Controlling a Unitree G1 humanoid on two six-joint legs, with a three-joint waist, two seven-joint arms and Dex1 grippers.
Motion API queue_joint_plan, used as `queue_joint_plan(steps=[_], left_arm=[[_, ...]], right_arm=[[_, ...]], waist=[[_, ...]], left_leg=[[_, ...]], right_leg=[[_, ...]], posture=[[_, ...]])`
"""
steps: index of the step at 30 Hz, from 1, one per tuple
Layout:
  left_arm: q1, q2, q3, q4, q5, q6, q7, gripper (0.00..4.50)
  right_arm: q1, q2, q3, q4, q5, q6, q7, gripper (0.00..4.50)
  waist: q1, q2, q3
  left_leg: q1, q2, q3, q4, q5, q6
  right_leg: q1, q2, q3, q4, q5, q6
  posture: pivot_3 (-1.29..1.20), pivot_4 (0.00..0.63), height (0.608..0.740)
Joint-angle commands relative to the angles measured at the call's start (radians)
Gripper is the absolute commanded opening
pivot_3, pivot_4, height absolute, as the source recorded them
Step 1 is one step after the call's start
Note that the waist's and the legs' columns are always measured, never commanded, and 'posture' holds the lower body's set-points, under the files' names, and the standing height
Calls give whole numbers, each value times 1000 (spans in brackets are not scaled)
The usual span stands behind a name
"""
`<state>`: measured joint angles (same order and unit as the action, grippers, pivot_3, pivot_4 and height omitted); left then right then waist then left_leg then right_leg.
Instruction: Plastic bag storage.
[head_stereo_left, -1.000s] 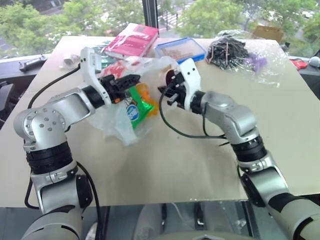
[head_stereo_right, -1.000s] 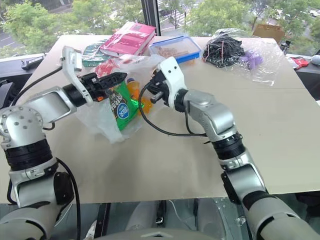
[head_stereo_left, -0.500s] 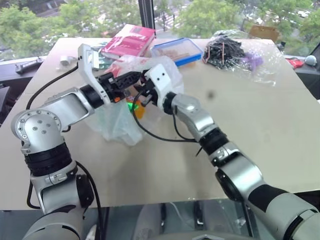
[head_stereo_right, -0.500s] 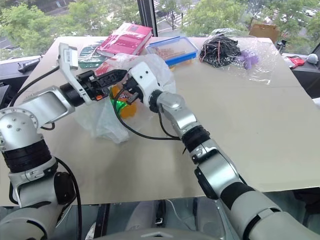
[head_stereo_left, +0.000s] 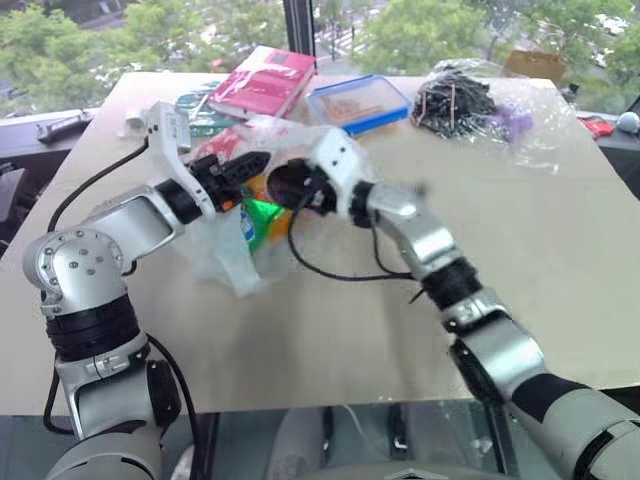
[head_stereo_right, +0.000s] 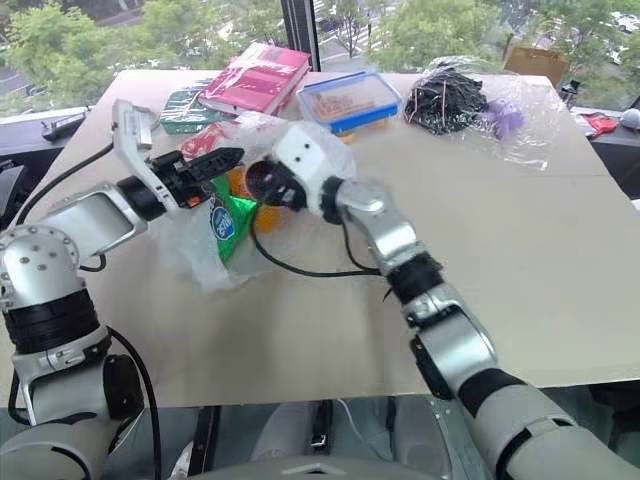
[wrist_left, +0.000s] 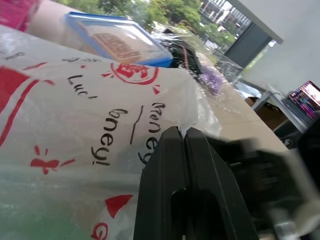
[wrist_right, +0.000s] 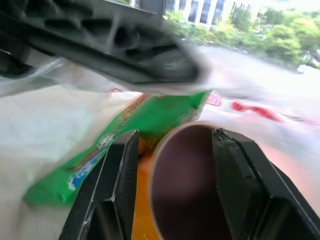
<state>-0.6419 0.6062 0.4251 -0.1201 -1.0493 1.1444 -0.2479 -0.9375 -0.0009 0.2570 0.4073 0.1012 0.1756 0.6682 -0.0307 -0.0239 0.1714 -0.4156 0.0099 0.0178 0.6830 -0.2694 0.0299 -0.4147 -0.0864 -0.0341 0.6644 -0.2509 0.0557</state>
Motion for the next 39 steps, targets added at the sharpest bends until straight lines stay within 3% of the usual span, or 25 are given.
queue_joint_plan(steps=[1,8,13,22,30,35,38,39], left_arm=[[-29,4,-22,10,24,-42,-44,0],[-45,8,-30,27,40,-50,-61,0],[-41,3,-30,16,38,-42,-59,0],[-28,14,-28,-3,34,-30,-61,0],[-13,25,-14,-34,26,-11,-54,0],[-8,29,-7,-41,24,-6,-52,0],[-6,31,-3,-43,24,-4,-52,0],[-5,32,-3,-44,25,-4,-53,0]], right_arm=[[62,-51,33,-192,-83,100,-67,2364],[196,-172,-4,-522,-72,347,-86,2364],[249,-217,46,-574,-120,414,-109,2364],[204,-173,-8,-394,-98,416,-157,2364],[82,-130,-58,-78,-37,280,-94,2364],[38,-131,-93,16,16,203,-3,2364],[22,-134,-99,53,29,174,40,1516],[19,-132,-105,60,40,167,57,1011]], waist=[[-7,0,0],[-4,0,0],[-6,0,0],[-5,0,0],[-9,0,0],[-8,0,0],[-8,0,0],[-8,0,0]], left_leg=[[1,0,1,0,0,0],[1,0,1,0,1,-2],[2,0,1,0,1,-1],[2,0,1,1,1,-1],[2,0,1,1,1,-1],[2,0,1,0,1,-1],[1,0,1,0,1,-1],[1,1,1,0,1,-1]], right_leg=[[0,0,0,1,0,0],[-1,1,1,4,0,-1],[-1,2,2,4,0,-1],[-1,3,2,5,0,-1],[-1,3,2,5,0,-1],[-1,3,2,3,0,-1],[-1,3,2,3,0,-1],[-1,3,2,3,0,-1]], posture=[[0,150,740],[0,150,740],[0,150,740],[0,150,740],[0,150,740],[0,150,740],[0,150,740],[0,150,740]])
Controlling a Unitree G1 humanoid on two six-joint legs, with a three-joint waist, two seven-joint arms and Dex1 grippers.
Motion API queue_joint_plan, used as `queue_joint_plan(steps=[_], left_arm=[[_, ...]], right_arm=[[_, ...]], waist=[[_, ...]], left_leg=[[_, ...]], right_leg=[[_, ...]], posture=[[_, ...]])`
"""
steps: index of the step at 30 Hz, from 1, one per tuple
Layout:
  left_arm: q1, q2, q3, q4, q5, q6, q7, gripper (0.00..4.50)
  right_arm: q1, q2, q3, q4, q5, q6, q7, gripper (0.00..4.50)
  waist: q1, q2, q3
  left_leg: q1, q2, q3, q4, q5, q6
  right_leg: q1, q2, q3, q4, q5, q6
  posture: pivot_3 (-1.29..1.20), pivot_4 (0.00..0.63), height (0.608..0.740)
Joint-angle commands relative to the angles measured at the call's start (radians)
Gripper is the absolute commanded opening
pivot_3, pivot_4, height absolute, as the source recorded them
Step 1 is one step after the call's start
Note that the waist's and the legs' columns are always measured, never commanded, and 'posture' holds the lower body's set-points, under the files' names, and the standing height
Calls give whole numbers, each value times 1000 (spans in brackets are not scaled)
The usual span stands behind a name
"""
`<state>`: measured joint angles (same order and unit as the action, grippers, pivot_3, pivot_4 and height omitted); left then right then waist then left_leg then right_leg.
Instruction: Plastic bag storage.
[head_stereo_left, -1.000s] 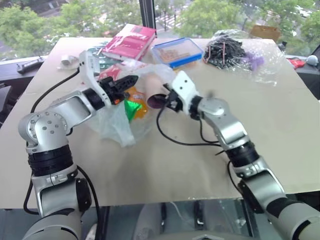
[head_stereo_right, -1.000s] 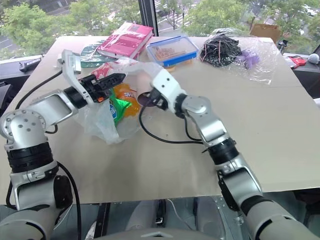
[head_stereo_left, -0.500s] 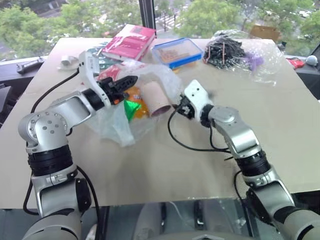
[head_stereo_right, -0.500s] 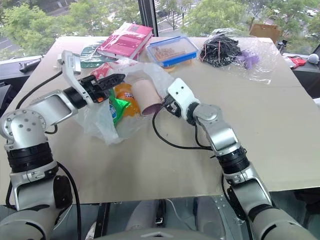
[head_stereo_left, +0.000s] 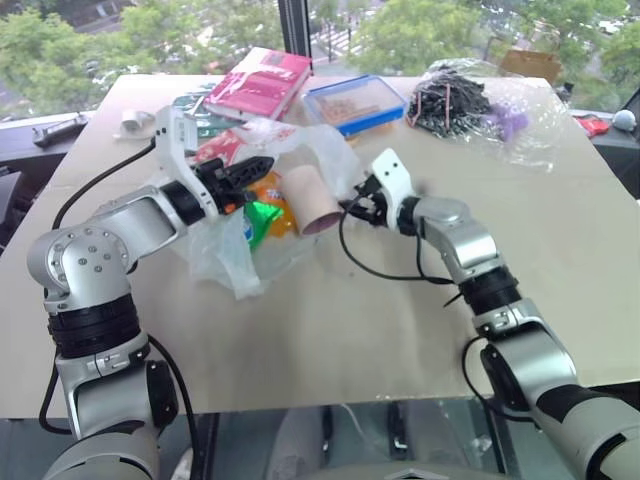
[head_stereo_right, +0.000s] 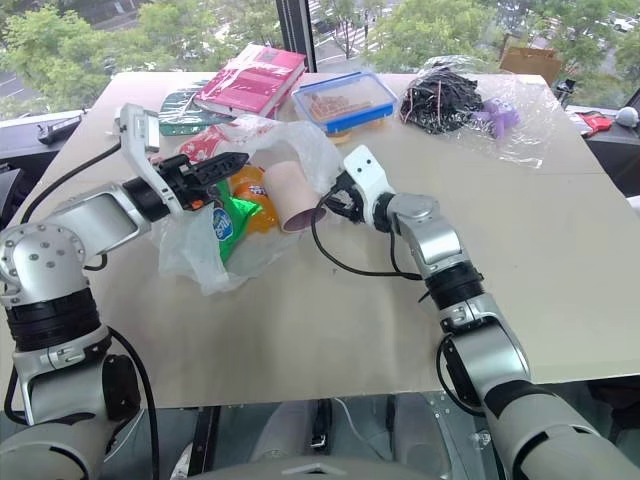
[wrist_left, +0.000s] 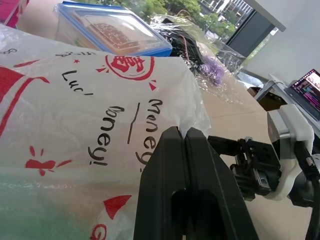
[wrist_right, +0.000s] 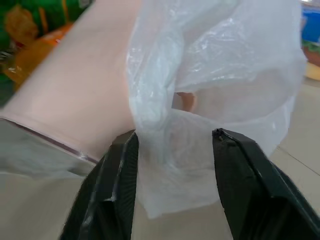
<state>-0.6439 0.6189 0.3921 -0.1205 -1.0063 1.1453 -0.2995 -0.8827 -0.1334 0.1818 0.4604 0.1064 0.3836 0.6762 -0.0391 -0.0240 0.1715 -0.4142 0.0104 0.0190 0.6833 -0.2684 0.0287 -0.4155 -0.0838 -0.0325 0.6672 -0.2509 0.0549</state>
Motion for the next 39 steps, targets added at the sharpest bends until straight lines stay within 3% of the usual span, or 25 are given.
queue_joint_plan(steps=[1,2,3,14,24,30,33,35,39], left_arm=[[-2,20,33,-43,-18,-5,-1,0],[-1,22,34,-43,-18,-5,-1,0],[-1,23,35,-43,-17,-5,-2,0],[-44,58,33,24,2,-18,-40,0],[-265,106,32,257,28,-18,-69,0],[-262,164,-97,274,114,-37,-245,0],[-259,174,-62,256,46,36,-295,1244],[-253,213,-12,231,-77,176,-368,1933],[-214,296,65,236,-253,405,-443,1933]], right_arm=[[-38,2,-39,6,54,-40,71,535],[-39,2,-47,1,73,-34,90,67],[-38,1,-54,-8,90,-27,109,18],[-59,0,-285,-240,523,338,215,18],[-293,17,-536,-240,836,494,-2,18],[-250,-19,-513,-269,824,513,-78,18],[-202,-25,-487,-279,799,506,-105,0],[-177,-27,-476,-286,788,503,-125,0],[-148,-33,-471,-307,794,501,-144,0]], waist=[[0,0,0],[0,0,0],[0,0,0],[4,1,0],[9,1,2],[8,1,2],[4,1,2],[0,1,2],[-14,3,3]], left_leg=[[0,0,0,0,0,0],[0,0,0,0,0,0],[0,0,0,0,0,0],[0,1,0,0,0,0],[-2,-1,-1,0,0,0],[-2,-3,1,-3,-1,2],[-2,-2,1,-5,-1,2],[-2,-1,2,-5,-1,2],[-2,1,3,-5,-1,2]], right_leg=[[0,0,0,0,0,0],[0,0,0,0,0,0],[0,0,0,0,0,0],[0,0,-1,0,0,0],[-1,0,-2,-1,0,0],[0,-1,-1,-4,0,0],[0,-1,-1,-4,0,0],[-1,0,0,-5,0,0],[-4,0,3,-4,0,0]], posture=[[0,150,740],[0,150,740],[0,150,740],[0,150,740],[0,150,740],[0,150,740],[0,150,740],[0,150,740],[0,150,740]])
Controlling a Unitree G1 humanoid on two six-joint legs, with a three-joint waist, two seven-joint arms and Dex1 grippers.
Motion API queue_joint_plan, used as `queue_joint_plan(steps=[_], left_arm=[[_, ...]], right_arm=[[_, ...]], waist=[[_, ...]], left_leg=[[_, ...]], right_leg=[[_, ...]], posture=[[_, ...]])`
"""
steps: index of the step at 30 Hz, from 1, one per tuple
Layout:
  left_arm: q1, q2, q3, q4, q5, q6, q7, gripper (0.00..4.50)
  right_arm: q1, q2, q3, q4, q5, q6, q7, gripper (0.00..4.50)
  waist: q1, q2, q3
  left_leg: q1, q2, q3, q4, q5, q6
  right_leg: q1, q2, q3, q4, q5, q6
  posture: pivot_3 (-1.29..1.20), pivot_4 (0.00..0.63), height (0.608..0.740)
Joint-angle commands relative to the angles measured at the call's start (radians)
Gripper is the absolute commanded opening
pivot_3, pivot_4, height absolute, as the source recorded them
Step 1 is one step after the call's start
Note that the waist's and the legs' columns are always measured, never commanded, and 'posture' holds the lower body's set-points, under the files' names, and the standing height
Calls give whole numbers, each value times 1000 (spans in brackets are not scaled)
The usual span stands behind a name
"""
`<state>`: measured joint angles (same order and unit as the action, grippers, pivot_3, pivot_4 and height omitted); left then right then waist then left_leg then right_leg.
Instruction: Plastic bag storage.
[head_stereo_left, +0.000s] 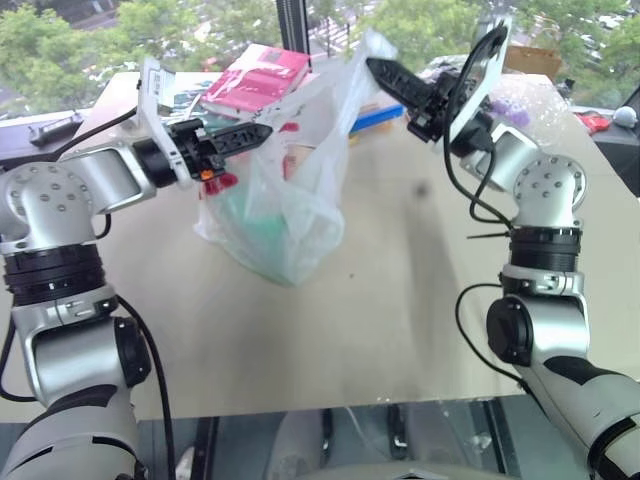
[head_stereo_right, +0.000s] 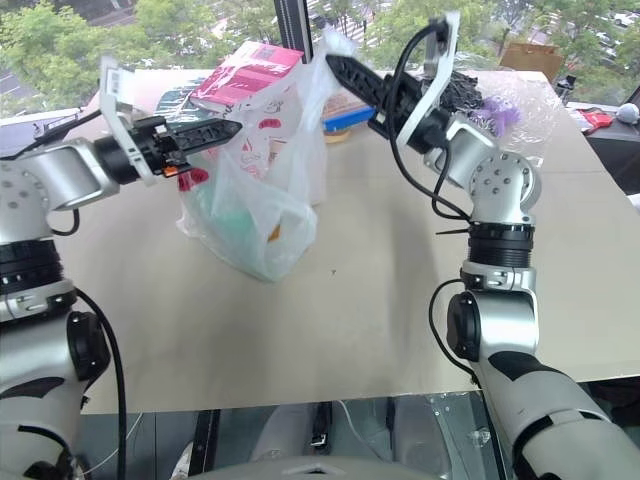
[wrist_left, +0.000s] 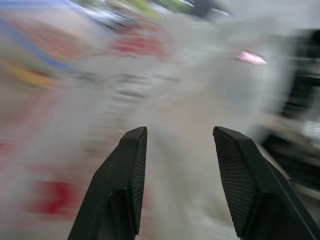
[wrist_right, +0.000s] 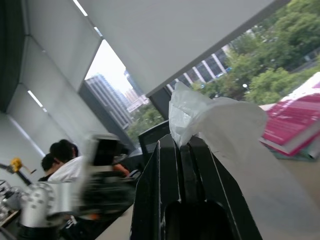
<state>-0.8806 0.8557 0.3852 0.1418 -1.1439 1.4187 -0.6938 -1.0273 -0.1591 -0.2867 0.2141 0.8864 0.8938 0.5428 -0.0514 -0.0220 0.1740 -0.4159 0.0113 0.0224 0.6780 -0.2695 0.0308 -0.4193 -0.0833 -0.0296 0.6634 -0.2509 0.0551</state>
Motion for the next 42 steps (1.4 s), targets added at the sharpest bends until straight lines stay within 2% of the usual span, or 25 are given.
queue_joint_plan(steps=[1,4,7,10,13,14,16,21,24,28,31,34,37,42], left_arm=[[35,70,82,-31,-147,166,-55,1933],[184,166,33,-171,-345,196,-94,1933],[396,238,26,-372,-449,196,-103,1933],[519,195,29,-433,-528,101,23,1933],[609,104,29,-583,-448,-26,133,1933],[623,68,24,-607,-416,-73,178,2201],[641,16,15,-611,-448,-140,266,2701],[644,-65,-31,-668,-440,-264,428,4489],[638,-83,-79,-713,-389,-304,475,4489],[623,-103,-123,-701,-442,-348,525,4489],[609,-83,-140,-682,-589,-365,526,4489],[597,-51,-150,-664,-640,-383,547,4489],[565,-51,-185,-666,-596,-412,594,4489],[525,-110,-277,-693,-330,-465,692,4489]], right_arm=[[0,-9,-4,-64,16,-8,-14,0],[15,-17,-5,-75,19,-3,-24,0],[30,-24,-5,-93,28,4,-31,0],[42,-29,-4,-109,37,10,-38,0],[51,-32,0,-123,41,15,-46,0],[53,-32,0,-128,44,18,-50,0],[56,-32,-1,-139,48,23,-59,0],[64,-35,-4,-166,65,42,-81,0],[73,-38,-4,-184,75,57,-95,0],[80,-41,-3,-193,84,67,-109,0],[84,-42,-2,-200,90,70,-117,0],[86,-42,-1,-204,92,71,-122,0],[90,-40,1,-209,94,72,-123,0],[94,-32,1,-217,97,68,-130,0]], waist=[[-3,1,0],[-4,1,1],[-1,1,1],[12,3,2],[19,3,2],[20,3,2],[21,3,2],[21,3,2],[22,3,2],[23,3,2],[24,3,2],[24,3,2],[25,3,2],[37,3,2]], left_leg=[[0,0,0,0,0,0],[1,2,0,0,0,0],[0,2,0,0,0,0],[1,2,0,-1,0,0],[1,3,-1,-1,0,0],[1,3,-1,-1,0,0],[0,2,-1,0,0,0],[1,2,0,0,0,0],[0,1,0,0,0,0],[1,0,0,0,0,0],[1,1,0,0,0,0],[1,1,0,0,0,0],[1,0,0,0,0,0],[2,-2,0,1,0,0]], right_leg=[[0,0,0,0,0,0],[0,0,1,1,0,0],[0,-2,4,0,0,0],[0,-3,5,0,0,0],[0,-6,4,0,1,-2],[0,-6,4,0,1,-2],[0,-5,4,0,2,-3],[0,-2,4,1,2,-3],[0,-2,3,0,2,-3],[0,-1,1,1,2,-3],[1,-1,0,1,2,-3],[1,-1,0,1,2,-3],[1,0,0,1,2,-3],[2,1,0,1,2,-3]], posture=[[0,150,740],[0,150,740],[0,150,740],[0,150,740],[0,150,740],[0,150,740],[0,150,740],[0,150,740],[0,150,740],[0,150,740],[0,150,740],[0,150,740],[0,150,740],[0,150,740]])
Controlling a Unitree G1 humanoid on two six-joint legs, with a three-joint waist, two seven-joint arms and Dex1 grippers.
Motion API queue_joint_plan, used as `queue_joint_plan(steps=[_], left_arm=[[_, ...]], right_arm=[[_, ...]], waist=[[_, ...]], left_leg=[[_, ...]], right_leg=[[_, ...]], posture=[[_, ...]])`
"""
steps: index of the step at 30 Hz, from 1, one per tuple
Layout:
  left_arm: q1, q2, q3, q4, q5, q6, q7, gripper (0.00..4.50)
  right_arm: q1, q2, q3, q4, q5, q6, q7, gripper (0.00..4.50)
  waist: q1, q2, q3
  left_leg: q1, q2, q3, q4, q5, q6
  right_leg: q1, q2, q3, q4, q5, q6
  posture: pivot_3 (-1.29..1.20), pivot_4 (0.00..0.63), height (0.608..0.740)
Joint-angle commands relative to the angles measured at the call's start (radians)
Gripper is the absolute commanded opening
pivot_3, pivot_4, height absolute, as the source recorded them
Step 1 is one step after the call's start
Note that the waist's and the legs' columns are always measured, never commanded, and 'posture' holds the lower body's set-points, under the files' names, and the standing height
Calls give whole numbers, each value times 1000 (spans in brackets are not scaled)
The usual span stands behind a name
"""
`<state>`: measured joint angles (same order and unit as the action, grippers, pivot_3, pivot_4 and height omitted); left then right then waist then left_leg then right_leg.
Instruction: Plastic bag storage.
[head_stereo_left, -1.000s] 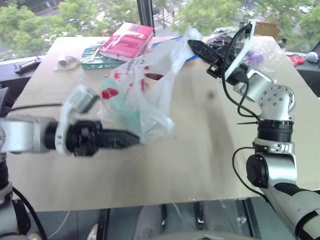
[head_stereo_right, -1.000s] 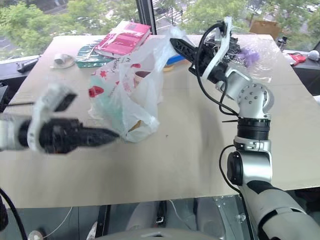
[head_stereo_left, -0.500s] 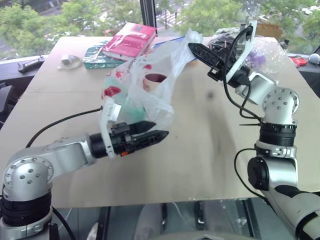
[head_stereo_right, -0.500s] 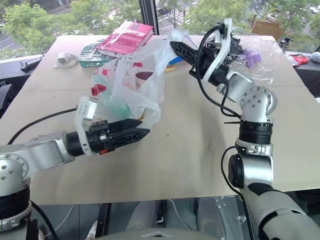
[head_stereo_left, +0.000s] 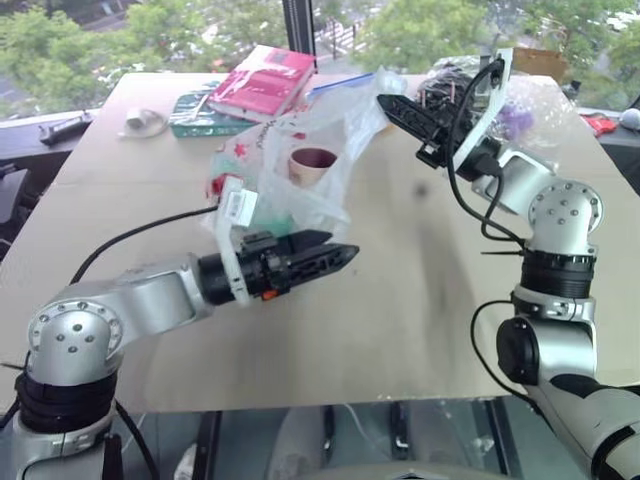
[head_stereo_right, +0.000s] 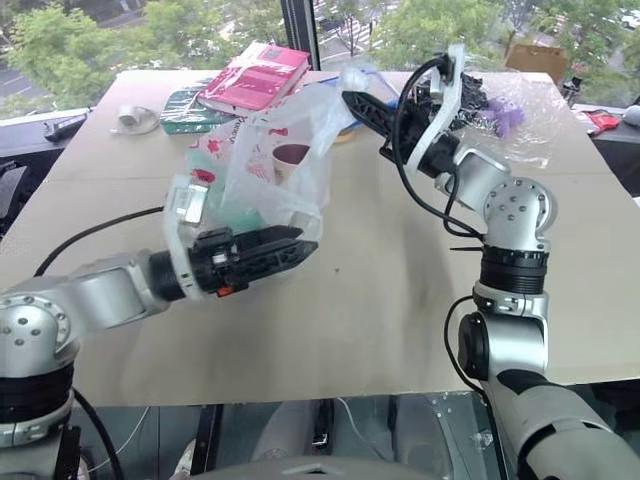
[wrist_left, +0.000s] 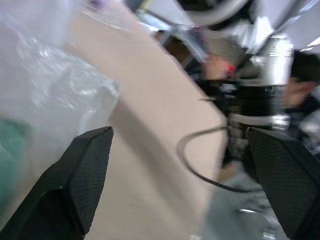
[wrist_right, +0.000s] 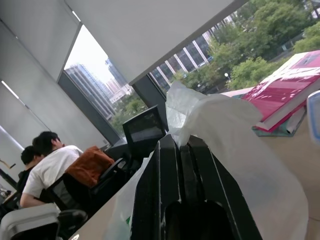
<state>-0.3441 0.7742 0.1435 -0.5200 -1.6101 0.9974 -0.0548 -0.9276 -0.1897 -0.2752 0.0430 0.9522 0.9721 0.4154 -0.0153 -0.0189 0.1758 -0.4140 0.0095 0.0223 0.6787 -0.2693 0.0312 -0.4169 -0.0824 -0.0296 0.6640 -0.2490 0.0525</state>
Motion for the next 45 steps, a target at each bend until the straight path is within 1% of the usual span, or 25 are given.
queue_joint_plan(steps=[1,5,8,11,12,14,18,20,22,24,25,27,30,32,35,37,39,43,45], left_arm=[[-17,-52,-43,-14,177,-58,84,4489],[-30,-109,-82,6,314,-75,124,4489],[-29,-164,-96,-7,324,-82,103,4489],[-50,-246,-80,31,265,-103,68,4489],[-62,-280,-60,55,214,-112,75,4489],[-88,-309,-5,102,31,-120,75,4489],[-135,-266,95,196,-259,-140,90,4489],[-158,-239,140,234,-339,-145,86,4489],[-188,-220,186,262,-360,-124,60,4489],[-254,-202,231,309,-362,-111,61,4489],[-298,-193,245,341,-362,-105,75,4489],[-448,-136,247,464,-362,-91,113,4489],[-693,-53,196,713,-305,-78,166,4489],[-843,-9,158,864,-158,-65,119,4489],[-1024,15,122,1043,8,-48,8,4489],[-1112,12,66,1126,165,-61,-100,4489],[-1190,-20,25,1224,295,-93,-191,4489],[-1306,-68,16,1379,465,-83,-307,4489],[-1343,-76,33,1416,516,-64,-360,4489]], right_arm=[[-6,-2,-10,-47,33,-10,-3,0],[-6,-4,-13,-56,42,-5,-8,0],[-5,-8,-13,-62,47,-3,-13,0],[-4,-11,-14,-61,51,-3,-20,0],[-3,-13,-13,-63,50,-4,-21,0],[-4,-19,-16,-64,51,-4,-25,0],[-14,-31,-34,-47,61,-11,-31,0],[-19,-33,-42,-35,64,-18,-33,0],[-26,-34,-53,-24,66,-26,-35,0],[-43,-41,-68,-8,63,-40,-42,0],[-56,-50,-78,2,64,-46,-42,0],[-114,-83,-122,40,78,-63,-53,0],[-214,-145,-176,94,93,-86,-60,0],[-280,-193,-198,122,99,-91,-62,0],[-346,-254,-214,147,92,-95,-66,0],[-366,-296,-205,147,71,-95,-64,0],[-372,-340,-202,133,54,-93,-73,0],[-380,-404,-236,61,119,-33,-134,0],[-379,-427,-247,3,165,4,-171,0]], waist=[[1,0,0],[2,0,0],[2,0,0],[3,0,0],[5,0,0],[5,0,0],[1,0,0],[1,0,0],[2,0,0],[5,0,0],[7,0,0],[12,-1,1],[16,-2,3],[13,-2,2],[12,-2,3],[9,-2,3],[7,-2,3],[-2,-2,3],[-10,-2,3]], left_leg=[[0,0,0,0,0,0],[0,1,0,0,0,0],[0,1,0,0,0,0],[0,1,0,0,0,0],[0,1,0,1,0,0],[-1,1,-1,2,0,0],[-1,3,-1,4,0,0],[-1,3,-1,4,0,0],[-1,2,-1,4,0,0],[-1,1,-1,4,0,0],[-1,1,-2,5,0,0],[-2,1,-3,6,0,0],[-3,0,-4,7,0,1],[-2,-1,-3,5,0,1],[-2,-1,-2,2,0,1],[-3,-1,-2,-1,0,1],[-4,-1,-1,-3,0,1],[-7,-2,1,-6,0,1],[-13,-1,1,-7,0,1]], right_leg=[[0,0,0,0,0,0],[0,1,0,0,0,0],[0,1,0,0,0,0],[0,1,0,0,0,0],[0,1,0,0,0,0],[1,1,-1,0,0,0],[1,1,-1,1,0,0],[1,1,-1,1,0,0],[1,1,-1,1,0,0],[1,1,-1,0,0,0],[2,1,-2,0,0,0],[2,1,-4,0,0,0],[2,1,-5,0,1,1],[2,2,-4,-1,1,1],[2,1,-4,-3,0,1],[2,1,-5,-4,0,2],[1,1,-5,-6,0,2],[-2,1,-6,-9,0,2],[-11,0,-4,-7,0,2]], posture=[[0,150,740],[0,150,740],[0,150,740],[0,150,740],[0,150,740],[0,150,740],[0,150,740],[0,150,740],[0,150,740],[0,150,740],[0,150,740],[0,150,740],[0,150,740],[0,150,740],[0,150,740],[0,150,740],[0,150,740],[0,150,740],[0,150,740]])
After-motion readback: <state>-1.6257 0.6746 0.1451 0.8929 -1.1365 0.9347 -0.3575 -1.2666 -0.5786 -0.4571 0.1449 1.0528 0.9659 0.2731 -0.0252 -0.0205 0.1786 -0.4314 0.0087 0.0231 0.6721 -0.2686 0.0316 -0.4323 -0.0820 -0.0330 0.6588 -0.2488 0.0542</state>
